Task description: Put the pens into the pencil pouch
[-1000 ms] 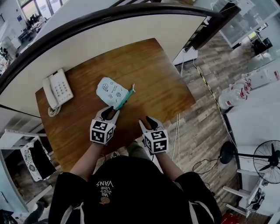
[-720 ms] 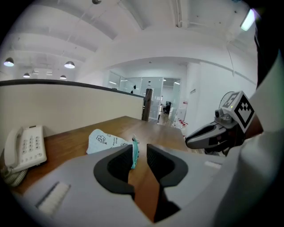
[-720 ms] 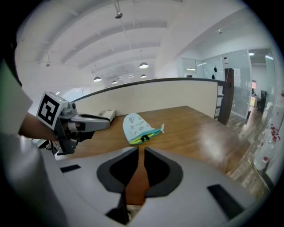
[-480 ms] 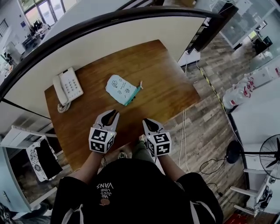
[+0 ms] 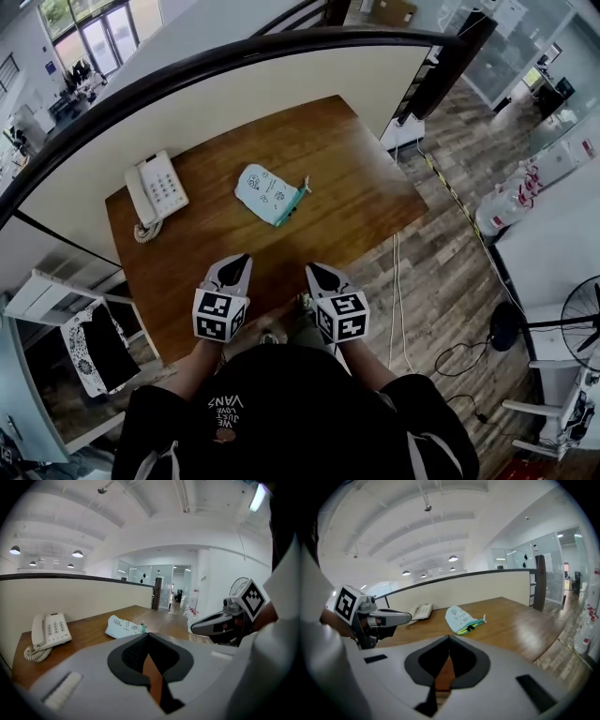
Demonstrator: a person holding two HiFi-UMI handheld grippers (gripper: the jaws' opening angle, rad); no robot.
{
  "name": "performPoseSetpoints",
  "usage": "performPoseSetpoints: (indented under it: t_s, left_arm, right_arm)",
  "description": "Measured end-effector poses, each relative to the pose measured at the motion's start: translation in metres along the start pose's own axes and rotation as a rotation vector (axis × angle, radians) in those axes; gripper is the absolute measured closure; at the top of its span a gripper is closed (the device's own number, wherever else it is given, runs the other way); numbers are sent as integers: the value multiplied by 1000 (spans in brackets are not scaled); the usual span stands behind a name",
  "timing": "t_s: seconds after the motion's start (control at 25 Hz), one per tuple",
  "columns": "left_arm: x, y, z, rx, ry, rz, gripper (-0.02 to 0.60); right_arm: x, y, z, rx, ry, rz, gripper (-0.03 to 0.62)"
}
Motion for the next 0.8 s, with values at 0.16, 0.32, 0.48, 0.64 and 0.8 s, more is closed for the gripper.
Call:
performPoseSetpoints:
  t_s: [0.16,0.32,0.48,0.64,0.8]
  left_arm:
    - [-6,-7,-14,5,-19,2,570]
    - [-10,-15,-26,13,-24,-10,570]
    - [-14,-23,-32,20,-26,-24,570]
    - [-16,-29,-38,14,-14,-40,569]
    - [-17,-33,-42,17,-1,-37,570]
  right_arm:
    - [13,-4,-7,-3,6,11,580]
    - [22,-10,-12,2,9,10,580]
    - [27,-16,-16,10,5,11,580]
    - [29,-21,-18,15,2,13,582]
    - [32,-22,-20,15,5,6,582]
Point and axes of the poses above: the fingertips, and each gripper's own axes: z forward along the fingers, x to its left, y out of its top, the point moved 4 cm from there along -z, backward along the fingers, and after that the axes turned 3 degrees about -y, right-handed, at the moved point
